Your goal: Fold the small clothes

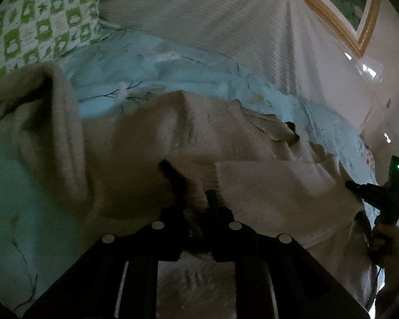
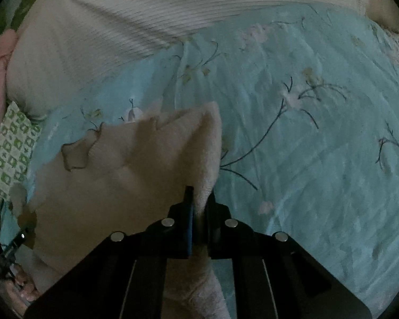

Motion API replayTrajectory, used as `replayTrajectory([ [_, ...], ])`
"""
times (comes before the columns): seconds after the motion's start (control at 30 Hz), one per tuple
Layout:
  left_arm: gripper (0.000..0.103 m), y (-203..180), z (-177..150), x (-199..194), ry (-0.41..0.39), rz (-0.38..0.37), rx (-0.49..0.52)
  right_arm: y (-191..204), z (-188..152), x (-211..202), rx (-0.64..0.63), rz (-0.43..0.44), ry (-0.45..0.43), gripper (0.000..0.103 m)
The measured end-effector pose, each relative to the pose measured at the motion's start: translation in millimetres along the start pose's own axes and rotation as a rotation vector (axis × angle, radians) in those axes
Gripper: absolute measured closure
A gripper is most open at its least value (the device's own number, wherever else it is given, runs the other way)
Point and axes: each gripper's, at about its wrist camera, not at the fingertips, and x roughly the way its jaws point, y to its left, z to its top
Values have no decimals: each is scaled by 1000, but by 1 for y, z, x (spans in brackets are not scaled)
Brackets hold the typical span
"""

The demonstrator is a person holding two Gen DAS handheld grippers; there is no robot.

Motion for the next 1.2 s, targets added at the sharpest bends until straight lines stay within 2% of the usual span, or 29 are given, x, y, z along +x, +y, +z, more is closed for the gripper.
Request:
replayTrajectory([
  [0.07, 81, 4, -1, -11, -14, -7, -8, -2, 0, -9, 41, 16, -12, 90],
  [0.1, 80, 7, -2, -18, -21, -7, -12, -1, -2, -17, 55, 26, -22, 85],
  [0.17, 79, 13, -6, -32, -35, -10, -26, 6, -8, -36, 57, 60, -62, 66],
  [0.2, 74, 15, -7, -38, -41, -8, -35, 11, -12, -47, 46, 81, -85, 53],
  [0.23, 69, 21, -10, -46, -49, -6, -50, 16, -16, -53, 36, 96, -96, 47],
  [0.37, 58, 42, -13, -67, -72, 21, -110, 44, -44, -70, -7, 193, -71, 47],
  [0.4, 52, 50, -13, -72, -76, 30, -131, 51, -53, -70, -12, 220, -51, 47],
  [0.43, 41, 56, -11, -74, -76, 36, -142, 56, -59, -68, -17, 238, -33, 47],
  [0.5, 32, 72, -4, -80, -79, 48, -181, 71, -76, -66, -42, 263, 6, 47],
  [0.6, 31, 95, 8, -86, -93, 70, -230, 91, -97, -60, -91, 278, 43, 47],
  [0.73, 30, 141, 27, -89, -117, 83, -361, 107, -115, -54, -121, 300, 91, 47],
  [0.87, 30, 188, 52, -79, -119, 22, -545, 120, -127, -47, -153, 304, 129, 47],
  [1.0, 24, 220, 79, -61, -117, -18, -664, 131, -133, -43, -172, 321, 155, 47],
  [1.13, 24, 254, 97, -33, -90, -79, -831, 141, -138, -40, -190, 336, 165, 47],
  [1.2, 23, 263, 102, -24, -94, -81, -877, 145, -140, -37, -193, 343, 176, 47],
])
